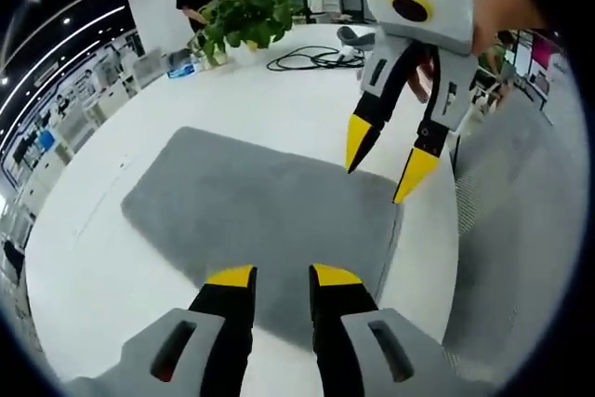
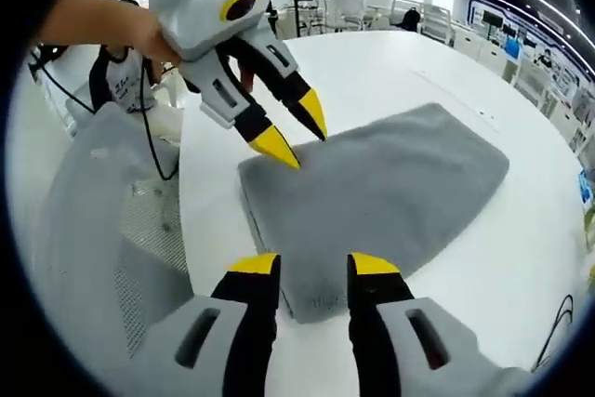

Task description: Fold the towel on the table until its edges align and the towel forms a compact rectangular stack.

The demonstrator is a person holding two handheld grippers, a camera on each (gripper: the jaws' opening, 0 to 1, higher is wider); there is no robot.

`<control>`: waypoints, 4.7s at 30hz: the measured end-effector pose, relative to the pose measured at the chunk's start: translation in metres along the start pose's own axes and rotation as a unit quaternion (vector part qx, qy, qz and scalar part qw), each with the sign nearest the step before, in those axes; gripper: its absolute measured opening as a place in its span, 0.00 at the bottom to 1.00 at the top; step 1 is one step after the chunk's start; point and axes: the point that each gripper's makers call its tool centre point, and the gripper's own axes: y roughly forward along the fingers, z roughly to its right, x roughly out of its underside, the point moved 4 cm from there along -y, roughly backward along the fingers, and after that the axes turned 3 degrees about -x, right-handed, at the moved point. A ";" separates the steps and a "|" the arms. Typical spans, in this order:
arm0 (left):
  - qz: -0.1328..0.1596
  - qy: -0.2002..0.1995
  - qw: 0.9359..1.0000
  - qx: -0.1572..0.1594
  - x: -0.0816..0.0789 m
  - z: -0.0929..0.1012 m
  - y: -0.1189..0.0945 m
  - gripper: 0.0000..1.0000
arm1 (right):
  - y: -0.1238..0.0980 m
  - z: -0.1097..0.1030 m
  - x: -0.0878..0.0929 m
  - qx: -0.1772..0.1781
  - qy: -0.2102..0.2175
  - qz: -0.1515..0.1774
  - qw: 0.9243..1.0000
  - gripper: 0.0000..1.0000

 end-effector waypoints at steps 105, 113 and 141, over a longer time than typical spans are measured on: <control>0.020 -0.038 0.994 0.101 -0.035 0.018 -0.084 0.09 | -0.064 -0.034 -0.039 -0.025 -0.073 0.007 0.997 0.07; 0.031 -0.040 0.996 0.072 -0.051 -0.010 -0.087 0.09 | -0.079 -0.010 -0.062 0.009 -0.063 0.042 0.997 0.07; 0.019 -0.109 0.994 -0.003 -0.067 -0.088 -0.050 0.10 | -0.068 0.083 -0.100 0.139 -0.073 0.052 0.986 0.08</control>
